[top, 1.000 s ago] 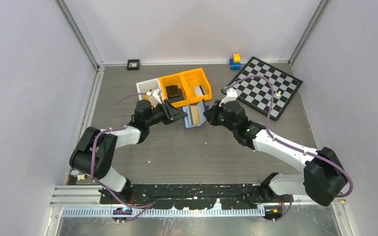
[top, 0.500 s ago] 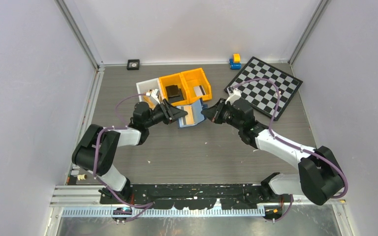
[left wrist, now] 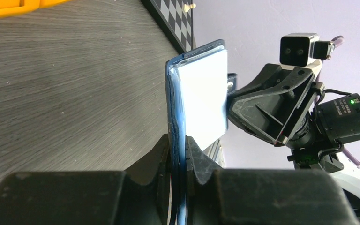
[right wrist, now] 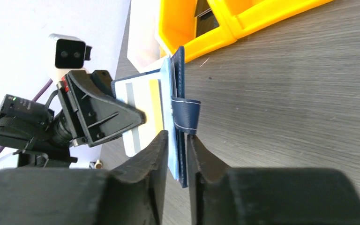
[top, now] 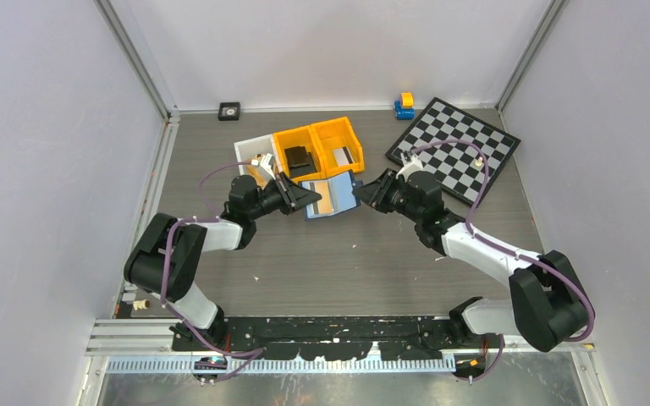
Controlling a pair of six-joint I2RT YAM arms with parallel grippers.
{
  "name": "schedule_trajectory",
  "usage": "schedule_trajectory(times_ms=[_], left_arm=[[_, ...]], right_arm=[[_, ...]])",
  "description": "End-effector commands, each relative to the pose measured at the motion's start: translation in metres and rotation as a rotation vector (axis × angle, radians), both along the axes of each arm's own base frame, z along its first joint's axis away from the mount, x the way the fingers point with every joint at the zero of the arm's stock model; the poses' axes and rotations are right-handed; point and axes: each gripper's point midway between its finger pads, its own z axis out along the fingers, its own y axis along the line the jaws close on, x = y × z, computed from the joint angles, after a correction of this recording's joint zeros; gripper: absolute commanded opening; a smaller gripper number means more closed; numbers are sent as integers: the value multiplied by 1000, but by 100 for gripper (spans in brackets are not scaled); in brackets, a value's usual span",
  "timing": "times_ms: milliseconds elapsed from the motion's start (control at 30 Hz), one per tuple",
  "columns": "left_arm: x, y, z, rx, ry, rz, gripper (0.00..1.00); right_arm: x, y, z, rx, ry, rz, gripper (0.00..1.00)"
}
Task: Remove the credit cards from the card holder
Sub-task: Remove the credit card from the card holder.
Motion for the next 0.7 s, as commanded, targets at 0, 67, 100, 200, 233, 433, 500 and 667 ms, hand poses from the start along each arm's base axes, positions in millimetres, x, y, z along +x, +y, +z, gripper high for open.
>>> schedule_trajectory(times_ms=[0, 67, 100, 200, 233, 433, 500, 667], left_arm=[[1, 2, 26, -13, -93, -6, 8], [0, 3, 26, -12, -95, -6, 8], [0, 3, 26, -10, -95, -6, 7], [0, 3, 25, -8, -87, -5, 7], [0, 3, 24, -8, -86, -5, 7], [3, 5, 17, 24, -66, 11, 3], [3, 6, 15, 33, -64, 15, 3], [2, 5, 16, 33, -68, 9, 3]], right_arm=[[16, -12, 9, 12, -15, -69, 32], [18, -17, 11, 7, -15, -88, 39], [18, -20, 11, -2, -16, -100, 41], [17, -34, 15, -45, -37, -155, 45], [16, -38, 20, -51, -53, -172, 47], [1, -37, 51, -23, -173, -118, 52], [-4, -27, 57, -8, -197, -53, 52], [-16, 4, 67, 58, -237, 110, 50]])
